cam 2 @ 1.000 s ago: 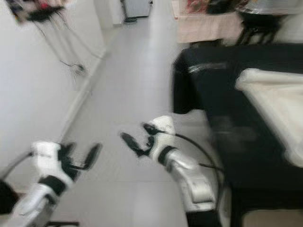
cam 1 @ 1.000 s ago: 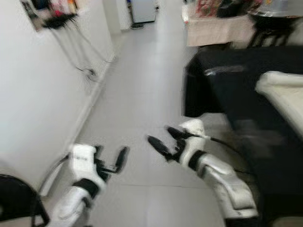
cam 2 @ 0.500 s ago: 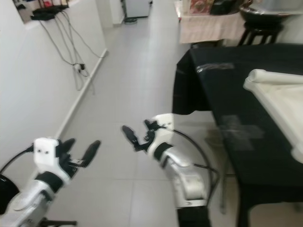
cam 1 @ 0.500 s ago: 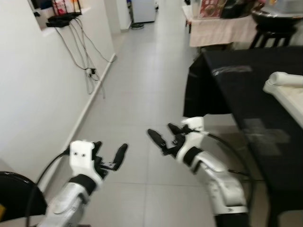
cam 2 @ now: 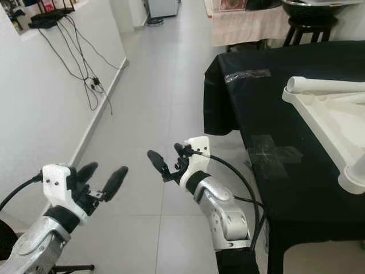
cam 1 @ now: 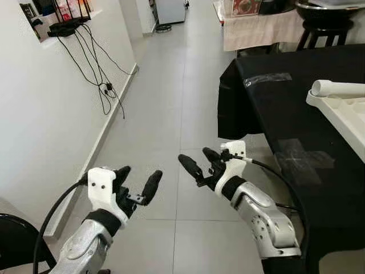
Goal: Building children table
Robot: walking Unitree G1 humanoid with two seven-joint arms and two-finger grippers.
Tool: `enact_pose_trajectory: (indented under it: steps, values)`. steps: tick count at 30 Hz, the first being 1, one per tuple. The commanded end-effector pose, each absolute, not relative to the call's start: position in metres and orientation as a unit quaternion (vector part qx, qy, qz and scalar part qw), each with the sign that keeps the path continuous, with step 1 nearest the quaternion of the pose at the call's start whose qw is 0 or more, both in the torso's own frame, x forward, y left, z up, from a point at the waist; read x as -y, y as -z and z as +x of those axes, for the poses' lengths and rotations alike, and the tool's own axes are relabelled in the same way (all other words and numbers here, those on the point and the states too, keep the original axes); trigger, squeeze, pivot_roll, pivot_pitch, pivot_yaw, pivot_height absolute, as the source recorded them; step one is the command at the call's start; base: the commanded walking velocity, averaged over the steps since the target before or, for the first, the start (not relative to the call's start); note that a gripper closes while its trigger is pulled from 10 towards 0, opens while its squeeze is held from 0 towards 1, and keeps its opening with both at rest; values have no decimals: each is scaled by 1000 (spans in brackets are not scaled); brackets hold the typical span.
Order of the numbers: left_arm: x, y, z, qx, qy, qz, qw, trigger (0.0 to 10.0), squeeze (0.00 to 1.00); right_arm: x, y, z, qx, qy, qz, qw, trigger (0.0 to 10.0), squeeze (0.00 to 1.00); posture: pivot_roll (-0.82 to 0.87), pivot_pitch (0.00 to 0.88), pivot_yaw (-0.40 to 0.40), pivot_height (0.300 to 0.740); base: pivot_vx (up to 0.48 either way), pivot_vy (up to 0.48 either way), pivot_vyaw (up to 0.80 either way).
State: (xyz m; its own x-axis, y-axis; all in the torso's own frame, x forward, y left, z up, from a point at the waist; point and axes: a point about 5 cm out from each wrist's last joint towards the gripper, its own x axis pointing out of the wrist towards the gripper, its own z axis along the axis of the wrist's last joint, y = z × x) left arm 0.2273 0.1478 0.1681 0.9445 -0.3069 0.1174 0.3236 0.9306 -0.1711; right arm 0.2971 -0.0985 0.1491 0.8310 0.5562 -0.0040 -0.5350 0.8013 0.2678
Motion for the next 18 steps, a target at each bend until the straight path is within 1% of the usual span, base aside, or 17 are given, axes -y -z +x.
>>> enact_pose_trajectory:
  steps: [1, 9, 18]
  values:
    - [-149, -161, 227, 25, 160, -94, 982, 10000, 0, 91, -151, 294, -35, -298, 130, 945, 10000, 0, -48, 60, 125, 740, 0, 0, 0]
    - [-152, -158, 226, 19, 162, -101, 981, 10000, 0, 91, -154, 292, -27, -299, 143, 943, 10000, 0, -44, 67, 130, 740, 0, 0, 0]
    - [-153, -156, 237, 21, 165, -119, 979, 10000, 0, 93, -156, 292, -22, -296, 145, 944, 10000, 0, -69, 67, 123, 740, 0, 0, 0]
